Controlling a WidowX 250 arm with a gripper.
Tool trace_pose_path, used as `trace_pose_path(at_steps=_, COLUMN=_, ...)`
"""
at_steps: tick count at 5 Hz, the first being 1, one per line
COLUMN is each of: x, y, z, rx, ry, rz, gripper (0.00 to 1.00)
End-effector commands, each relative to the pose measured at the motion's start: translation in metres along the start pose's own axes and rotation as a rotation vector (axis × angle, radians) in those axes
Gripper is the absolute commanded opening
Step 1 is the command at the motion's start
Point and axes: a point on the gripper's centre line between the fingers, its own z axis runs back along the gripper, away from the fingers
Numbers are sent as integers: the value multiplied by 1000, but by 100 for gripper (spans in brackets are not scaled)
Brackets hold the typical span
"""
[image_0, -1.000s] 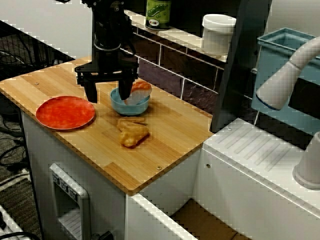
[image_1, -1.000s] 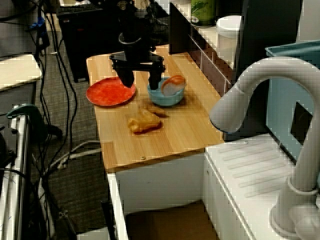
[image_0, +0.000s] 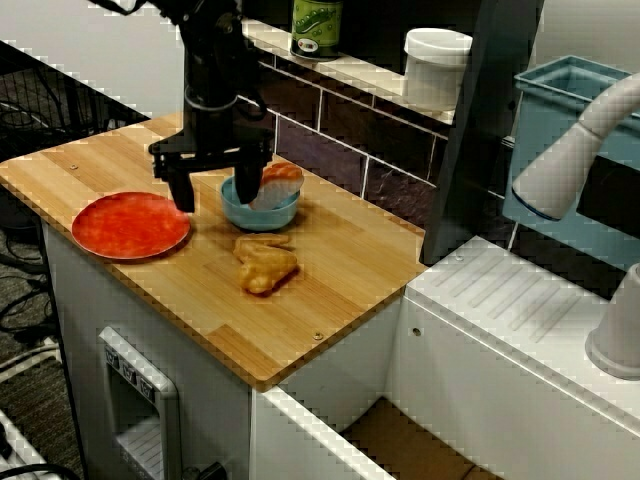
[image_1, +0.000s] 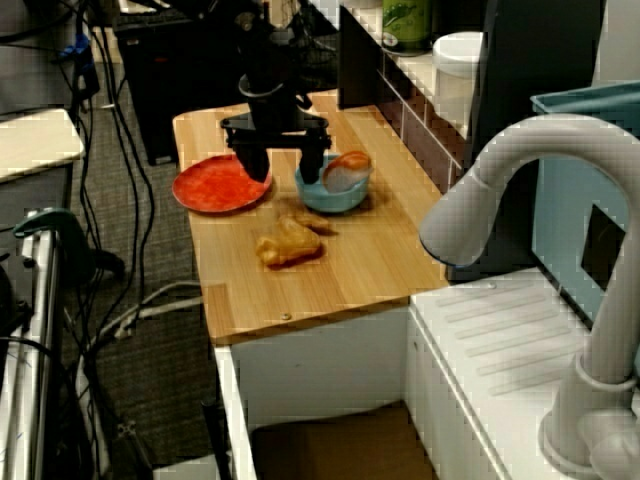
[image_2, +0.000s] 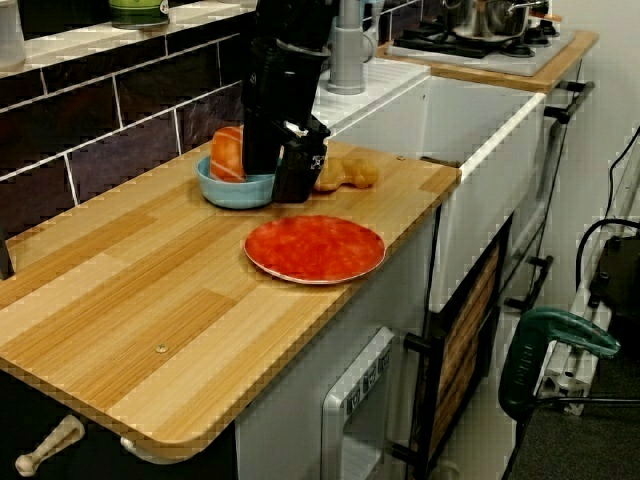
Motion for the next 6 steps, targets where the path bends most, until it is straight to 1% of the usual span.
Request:
trace_pose_path(at_steps=1, x=-3, y=9, z=2, rx=-30, ry=2, rz=30, gripper=100)
trace_pose_path(at_steps=2, x=-3, y=11, z=1, rx=-31, ry=9, rz=33, gripper=100)
trace_pose_path(at_steps=3, x=-2, y=11, z=1, rx=-44, ry=33, rz=16, gripper=0)
trace_pose_path(at_steps=6, x=-1, y=15, z=5, rx=-65, ry=43, rz=3, gripper=0)
